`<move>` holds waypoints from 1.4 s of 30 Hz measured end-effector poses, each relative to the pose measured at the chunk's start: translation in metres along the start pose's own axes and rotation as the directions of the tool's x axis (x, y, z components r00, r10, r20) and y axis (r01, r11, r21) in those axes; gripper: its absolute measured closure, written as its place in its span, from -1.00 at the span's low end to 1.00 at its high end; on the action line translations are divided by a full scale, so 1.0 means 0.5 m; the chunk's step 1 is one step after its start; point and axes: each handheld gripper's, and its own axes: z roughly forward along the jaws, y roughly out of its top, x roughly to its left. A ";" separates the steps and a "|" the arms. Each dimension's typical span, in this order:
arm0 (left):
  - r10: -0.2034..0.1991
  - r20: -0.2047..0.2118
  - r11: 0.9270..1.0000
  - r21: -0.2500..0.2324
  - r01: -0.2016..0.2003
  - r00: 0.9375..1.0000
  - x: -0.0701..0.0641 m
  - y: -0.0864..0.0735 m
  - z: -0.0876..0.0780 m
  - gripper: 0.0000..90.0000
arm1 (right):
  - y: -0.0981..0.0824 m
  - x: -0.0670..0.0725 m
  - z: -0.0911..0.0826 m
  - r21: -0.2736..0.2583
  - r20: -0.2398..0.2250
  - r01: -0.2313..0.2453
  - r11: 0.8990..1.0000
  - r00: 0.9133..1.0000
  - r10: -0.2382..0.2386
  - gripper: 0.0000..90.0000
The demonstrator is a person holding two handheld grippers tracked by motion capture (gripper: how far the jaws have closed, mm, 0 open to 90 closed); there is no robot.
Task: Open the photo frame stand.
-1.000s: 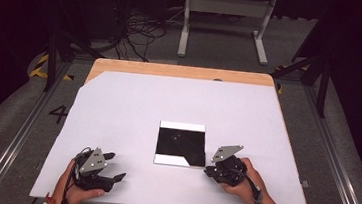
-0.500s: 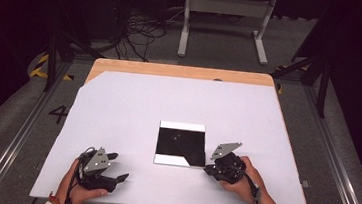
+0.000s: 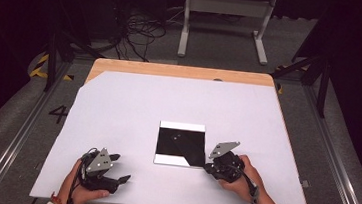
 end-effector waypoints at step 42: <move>0.015 0.021 1.000 0.012 -0.016 1.000 -0.007 0.007 0.012 -0.53 | 0.003 -0.008 -0.004 0.031 -0.032 -0.009 0.999 0.999 0.010 0.72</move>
